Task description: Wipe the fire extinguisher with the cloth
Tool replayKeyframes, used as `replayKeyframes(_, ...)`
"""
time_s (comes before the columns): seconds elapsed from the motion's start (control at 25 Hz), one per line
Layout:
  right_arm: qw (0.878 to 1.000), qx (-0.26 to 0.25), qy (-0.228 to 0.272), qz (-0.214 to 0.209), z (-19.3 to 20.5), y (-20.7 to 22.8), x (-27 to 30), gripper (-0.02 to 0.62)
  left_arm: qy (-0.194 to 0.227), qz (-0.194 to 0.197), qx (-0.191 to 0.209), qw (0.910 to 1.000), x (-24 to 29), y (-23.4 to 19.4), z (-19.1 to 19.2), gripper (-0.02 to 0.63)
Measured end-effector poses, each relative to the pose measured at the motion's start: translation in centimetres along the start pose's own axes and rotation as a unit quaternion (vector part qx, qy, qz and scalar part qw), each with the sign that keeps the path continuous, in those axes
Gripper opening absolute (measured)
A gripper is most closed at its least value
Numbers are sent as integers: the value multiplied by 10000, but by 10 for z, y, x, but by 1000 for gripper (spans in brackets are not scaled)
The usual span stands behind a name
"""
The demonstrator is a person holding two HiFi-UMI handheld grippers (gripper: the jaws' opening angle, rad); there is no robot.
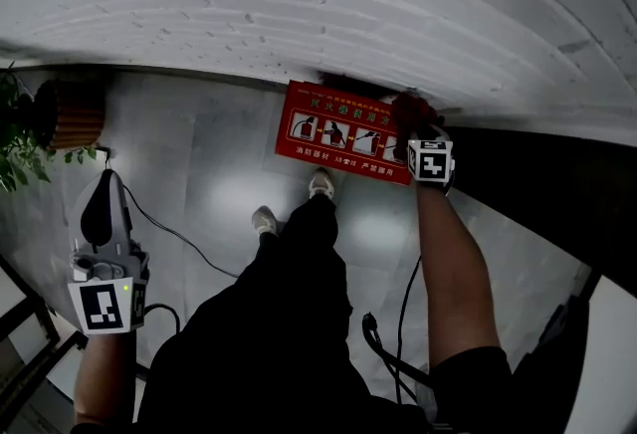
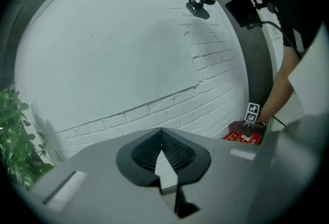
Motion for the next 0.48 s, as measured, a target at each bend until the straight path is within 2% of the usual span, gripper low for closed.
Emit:
replayKeyframes(0.28, 9980, 356, -367, 369, 11, 16, -9, 84, 56, 1, -55, 10000, -17, -1, 0, 0)
replayKeyframes(0.4, 9979, 360, -185, 505, -1, 12, -20, 84, 67, -77, -85, 9999, -34, -5, 8, 0)
replayKeyframes(0.48, 9987, 247, 74, 450, -13, -4, -26, 84, 81, -142, -132, 9998, -46, -11, 15, 0)
Point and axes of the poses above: the fingertips, and each gripper's own axes: x forward along the fingers, y to its right, z out of its underside, the point moved 9 cm from there along -x, backward along the fingers, and after that the axes turned 12 degrees about z, right-handed, at the moved point
